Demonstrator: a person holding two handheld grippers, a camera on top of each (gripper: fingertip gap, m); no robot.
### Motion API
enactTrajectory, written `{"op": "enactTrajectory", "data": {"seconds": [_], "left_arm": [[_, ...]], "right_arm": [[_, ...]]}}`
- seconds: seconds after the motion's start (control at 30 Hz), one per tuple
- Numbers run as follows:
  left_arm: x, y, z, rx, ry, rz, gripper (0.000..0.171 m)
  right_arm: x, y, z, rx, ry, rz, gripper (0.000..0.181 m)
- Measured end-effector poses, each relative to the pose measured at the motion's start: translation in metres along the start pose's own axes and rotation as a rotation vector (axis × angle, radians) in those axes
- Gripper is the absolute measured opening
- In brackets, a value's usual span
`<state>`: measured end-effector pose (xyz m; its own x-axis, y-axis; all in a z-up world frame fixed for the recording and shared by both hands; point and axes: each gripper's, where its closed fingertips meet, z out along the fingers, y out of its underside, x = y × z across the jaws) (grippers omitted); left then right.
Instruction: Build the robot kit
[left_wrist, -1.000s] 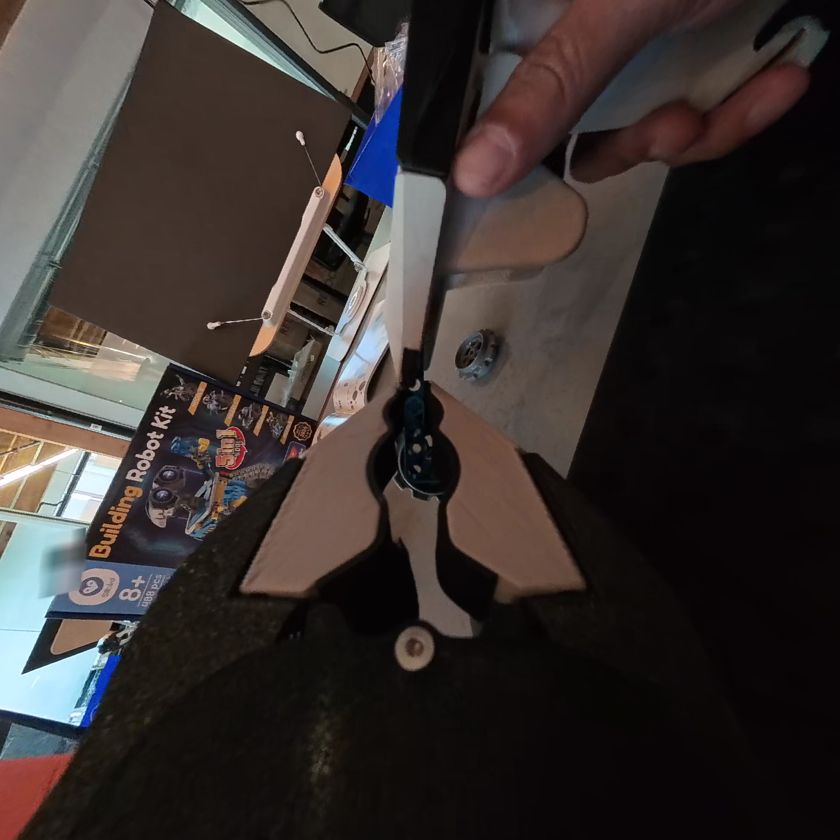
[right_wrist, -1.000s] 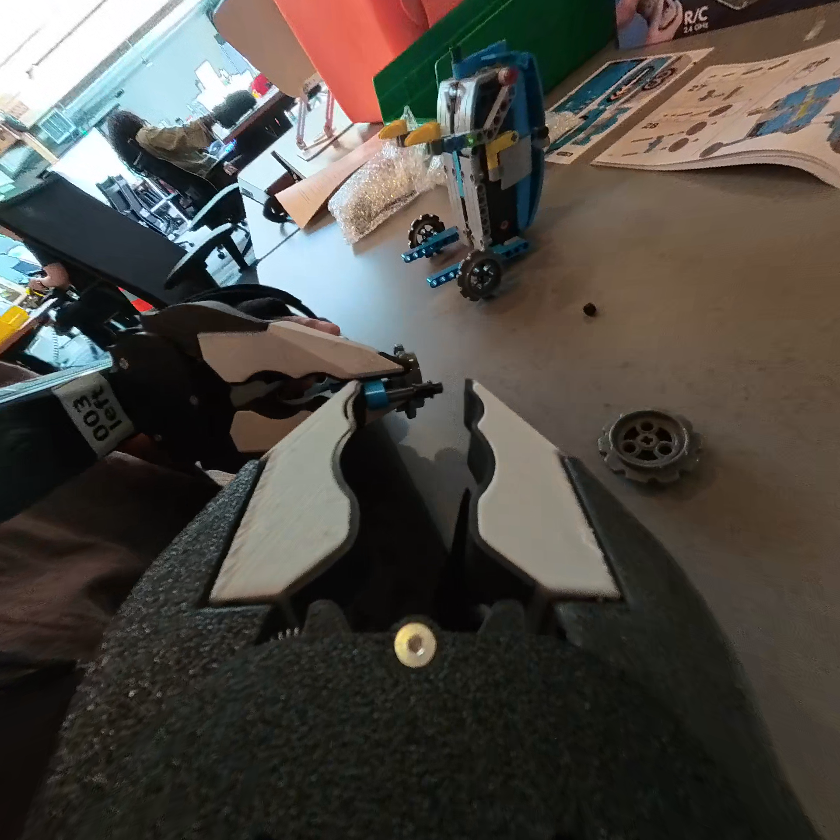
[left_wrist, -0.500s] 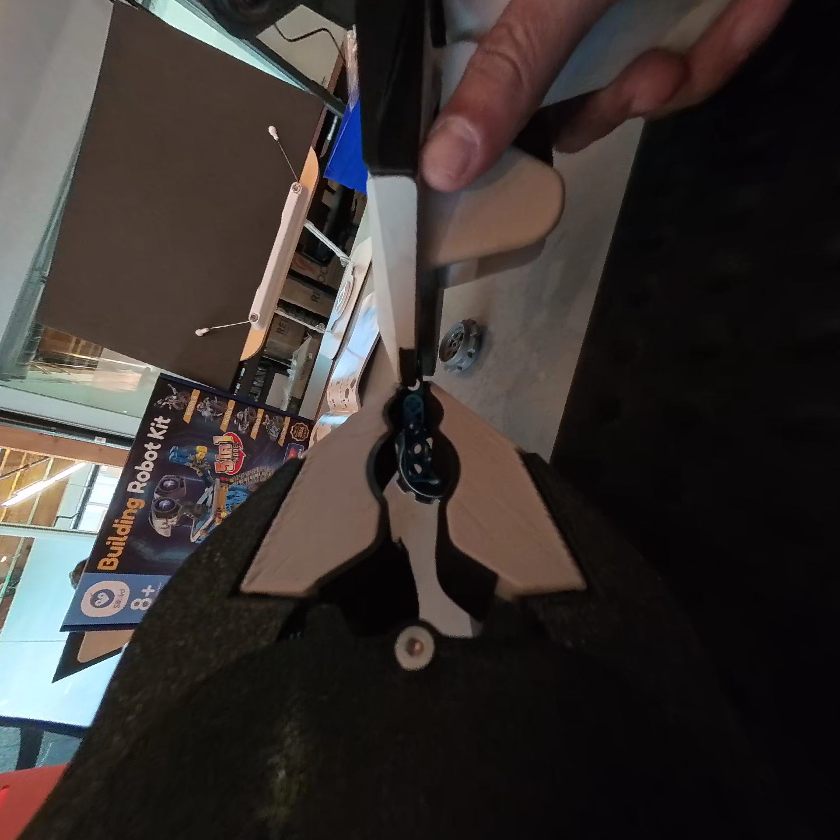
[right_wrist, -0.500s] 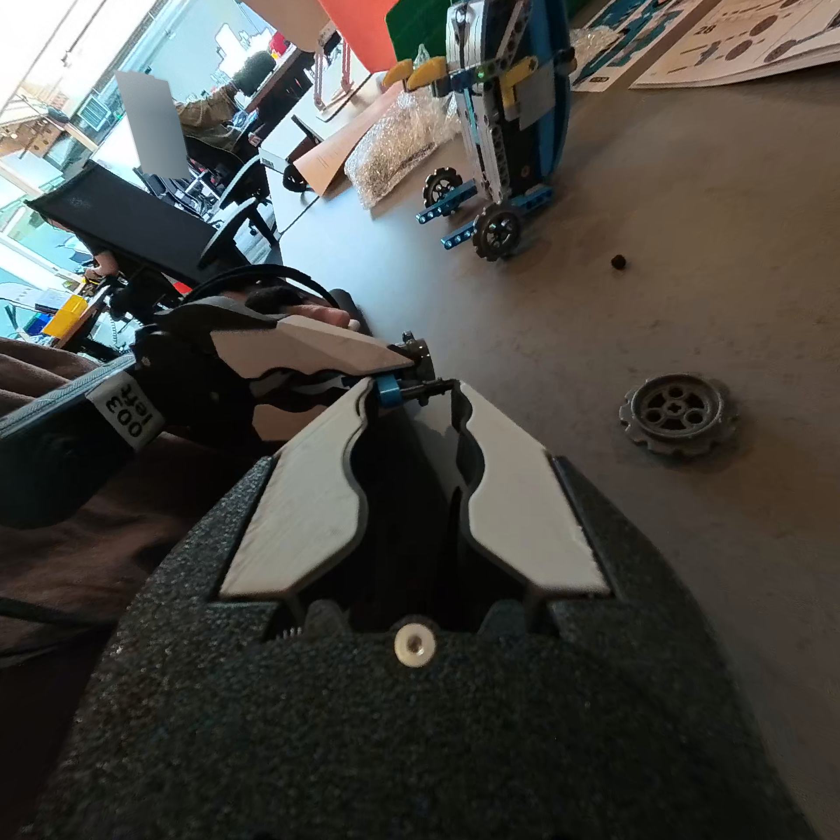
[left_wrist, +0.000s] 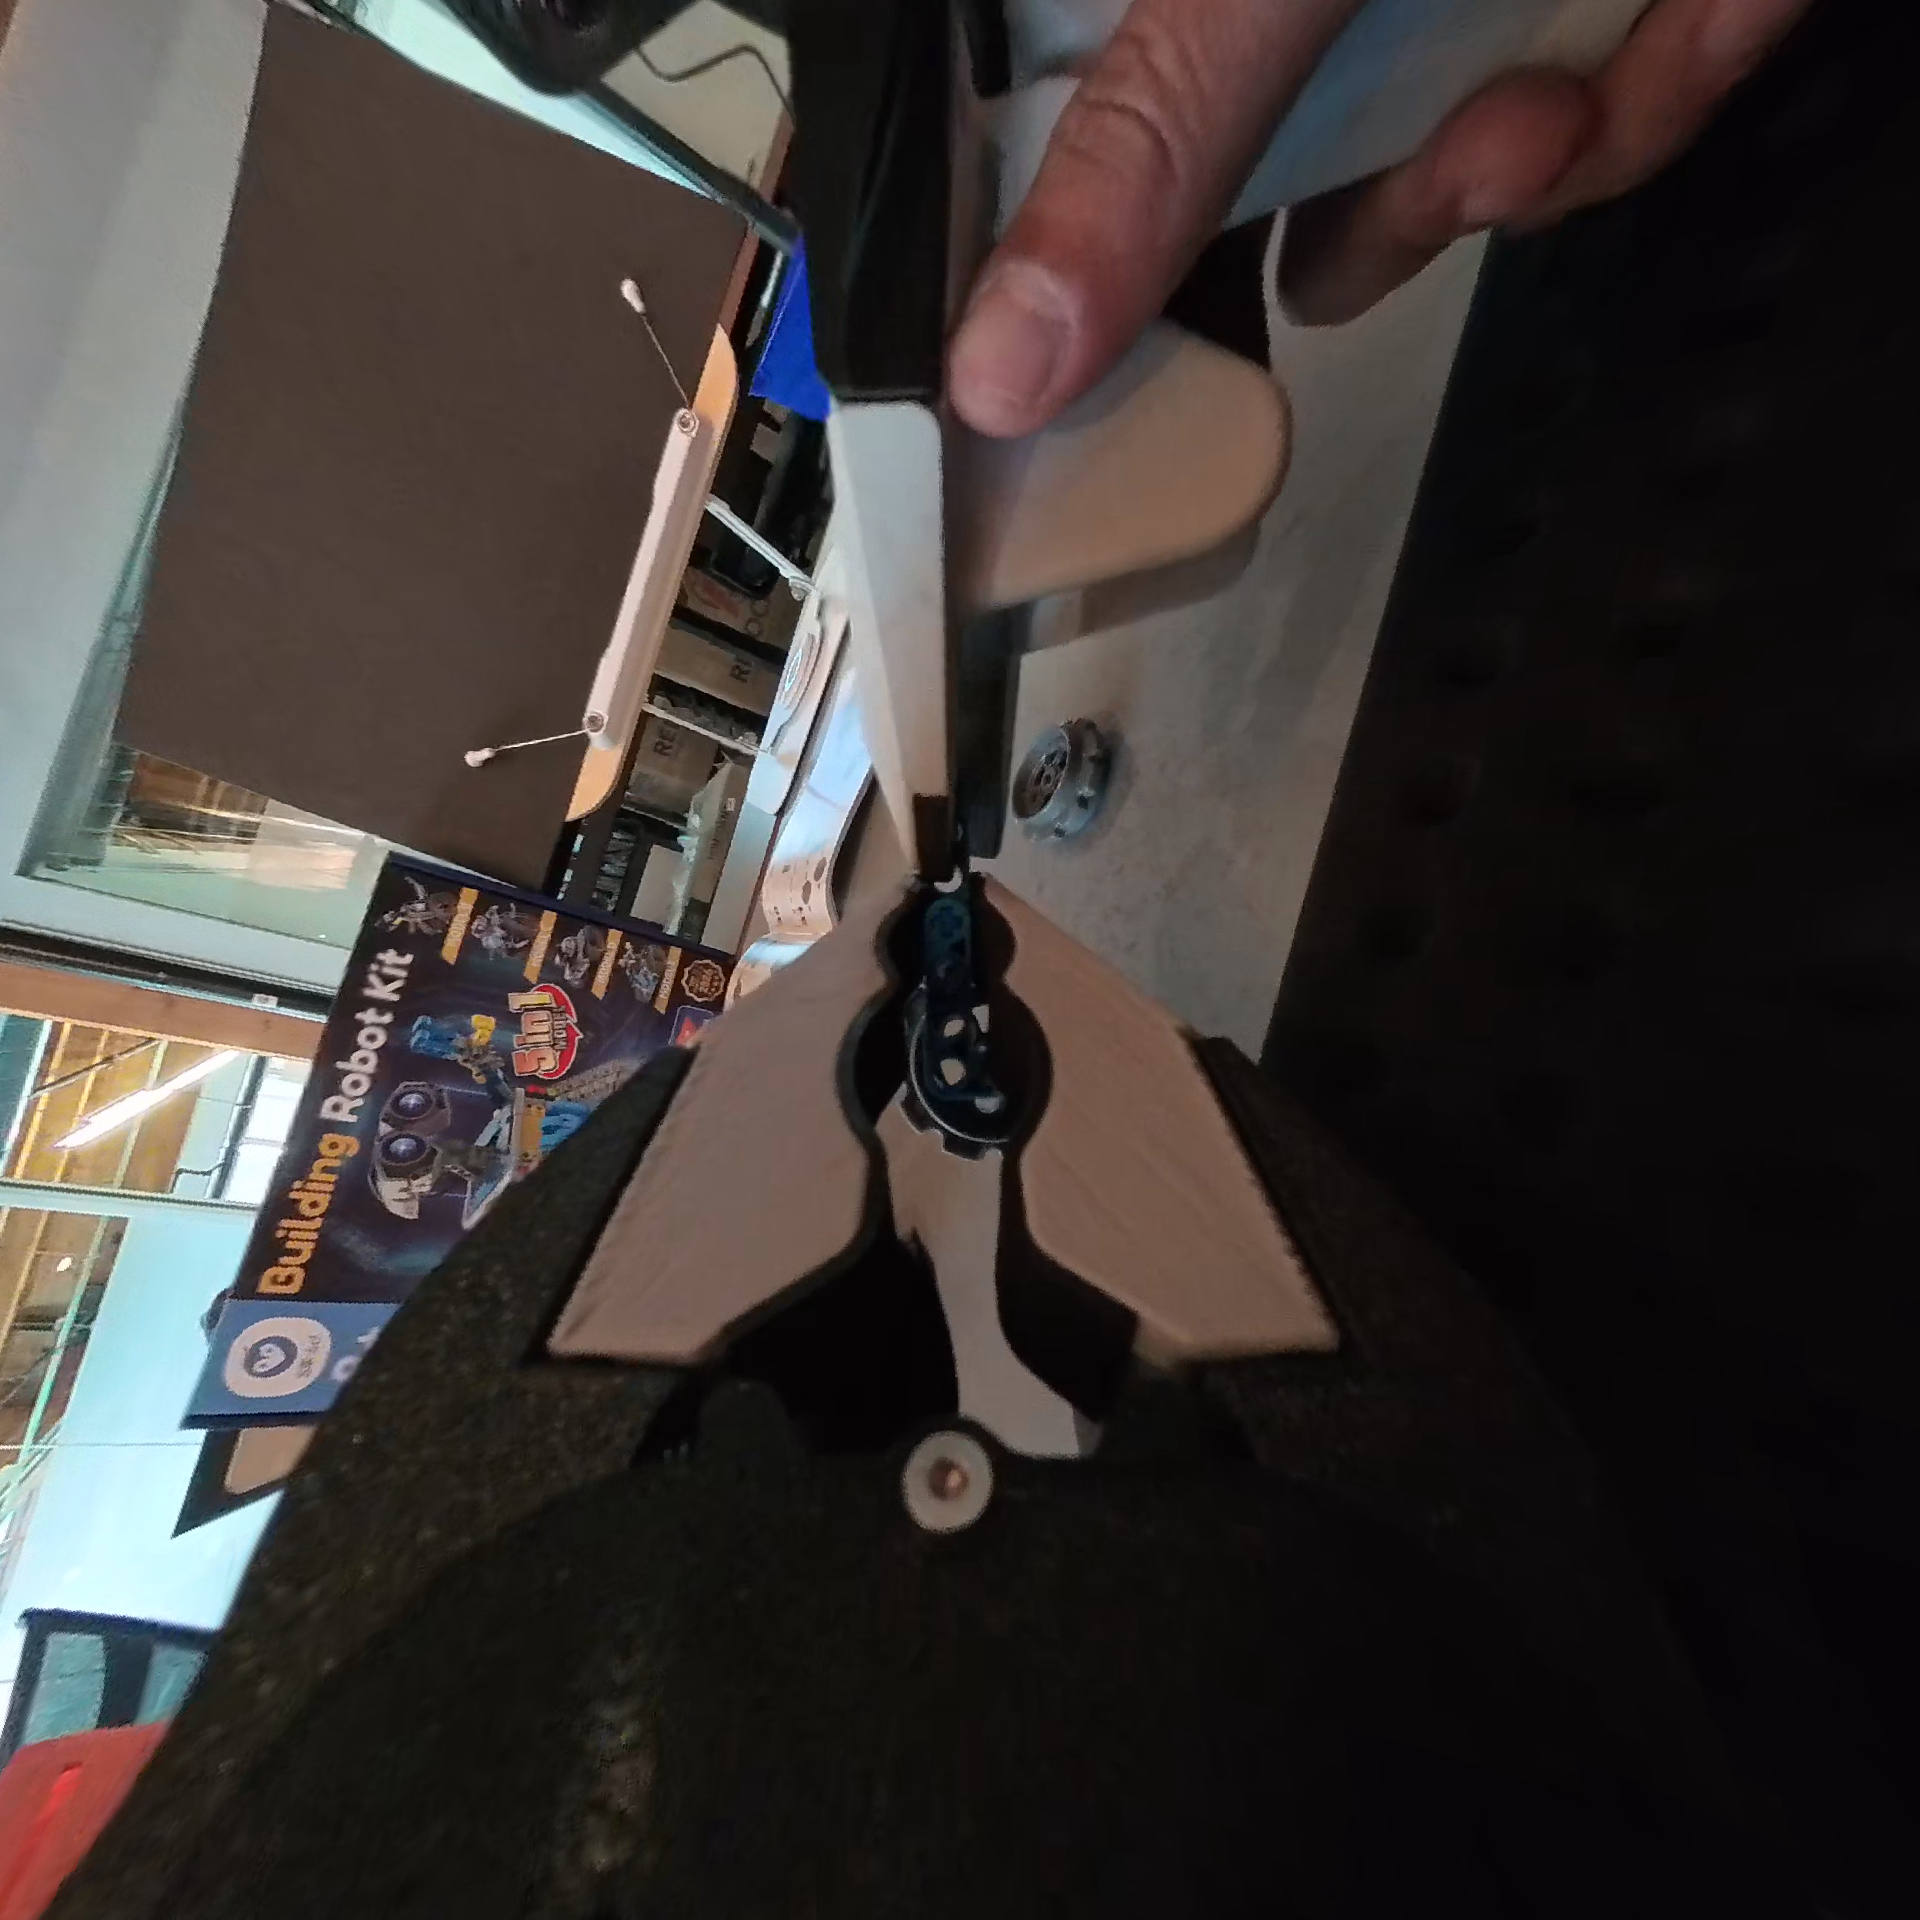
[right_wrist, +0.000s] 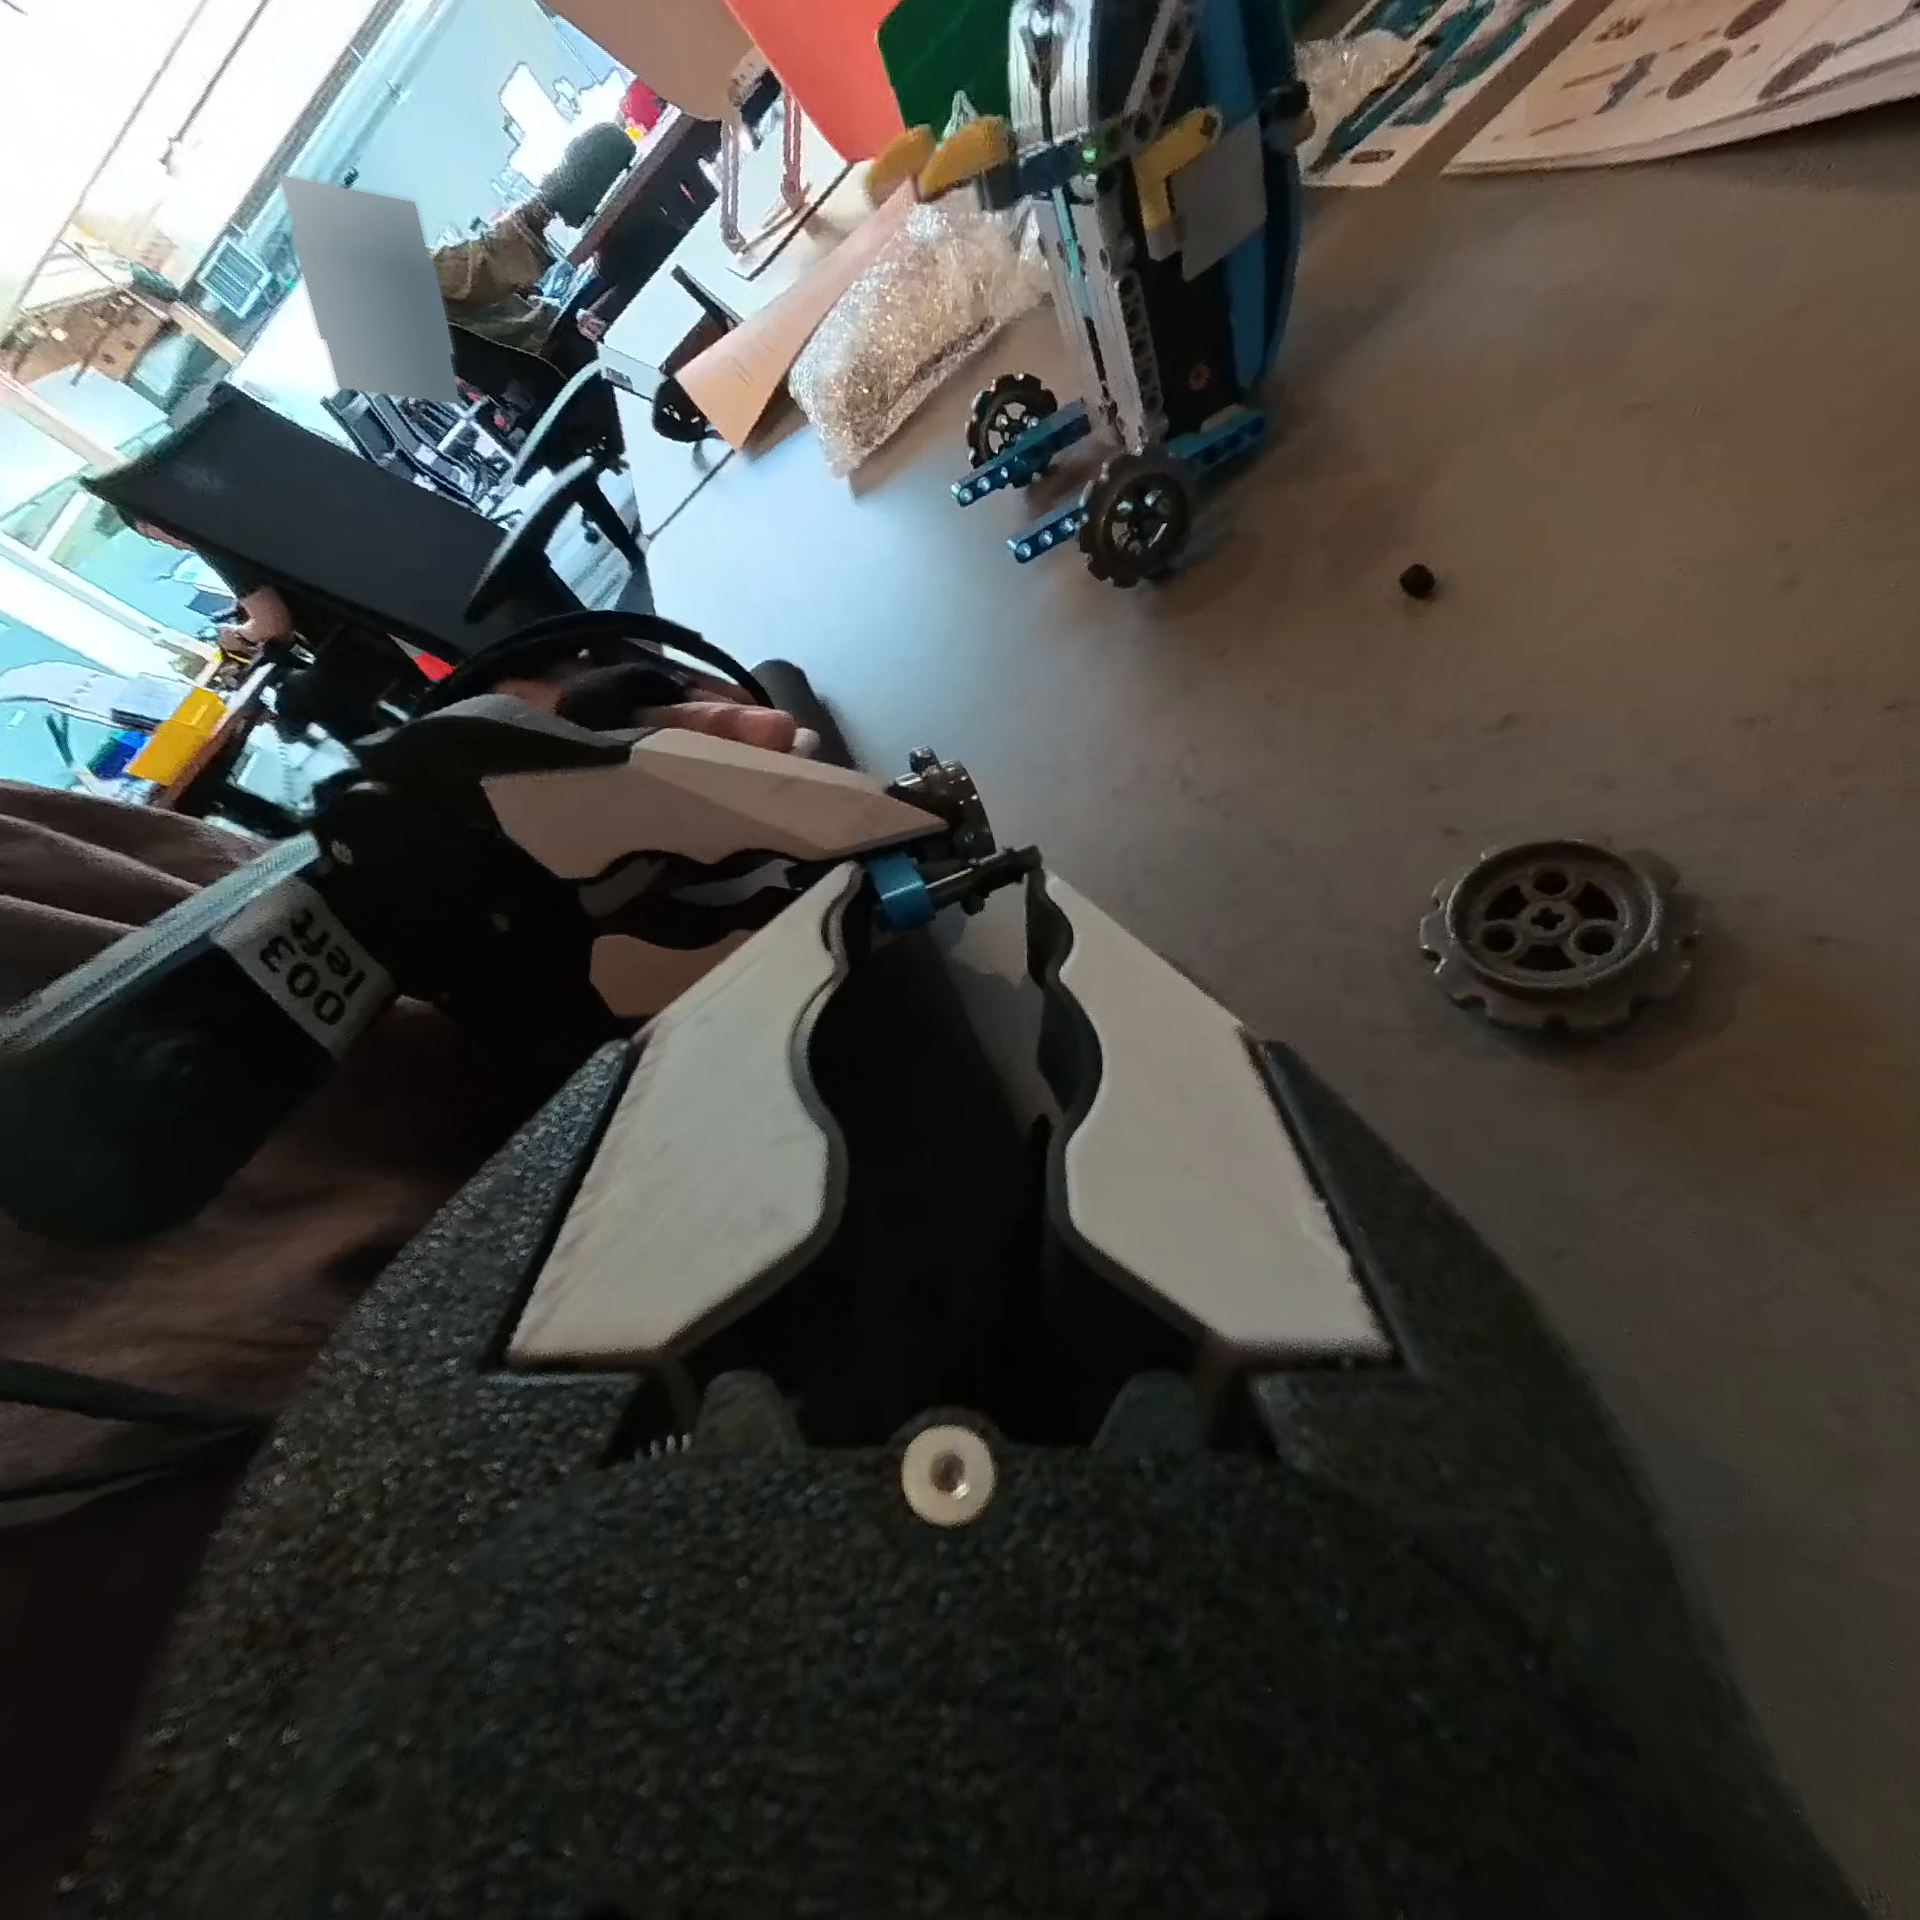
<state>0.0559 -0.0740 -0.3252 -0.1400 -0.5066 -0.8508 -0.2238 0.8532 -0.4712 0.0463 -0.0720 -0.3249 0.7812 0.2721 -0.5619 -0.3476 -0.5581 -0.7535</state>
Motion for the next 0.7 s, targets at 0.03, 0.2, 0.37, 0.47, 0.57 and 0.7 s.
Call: {"op": "enactTrajectory", "data": {"seconds": [0.03,0.2,0.37,0.47,0.57,0.7], "left_arm": [[0.0,-0.0003,-0.0002,0.005,0.004,-0.006,0.005],[0.0012,-0.0022,-0.0014,0.024,0.019,-0.014,0.005],[0.001,-0.0035,-0.0022,0.032,0.02,-0.013,0.004],[0.0006,-0.003,-0.0017,0.026,0.012,-0.003,0.005],[0.0003,-0.0029,-0.0014,0.024,0.008,0.001,0.005],[0.0007,-0.0025,-0.0013,0.021,0.007,0.004,0.005]], "right_arm": [[-0.0004,-0.0002,0.0,0.002,0.003,-0.012,0.03],[-0.0022,0.0008,-0.0004,-0.006,-0.018,-0.014,0.029],[-0.0039,0.001,-0.0008,-0.005,-0.027,-0.02,0.028],[-0.0049,0.0009,-0.0009,-0.002,-0.022,-0.035,0.023],[-0.0057,0.0011,-0.0012,-0.002,-0.021,-0.042,0.021],[-0.0054,0.0016,-0.0013,-0.004,-0.004,-0.058,0.02]]}}
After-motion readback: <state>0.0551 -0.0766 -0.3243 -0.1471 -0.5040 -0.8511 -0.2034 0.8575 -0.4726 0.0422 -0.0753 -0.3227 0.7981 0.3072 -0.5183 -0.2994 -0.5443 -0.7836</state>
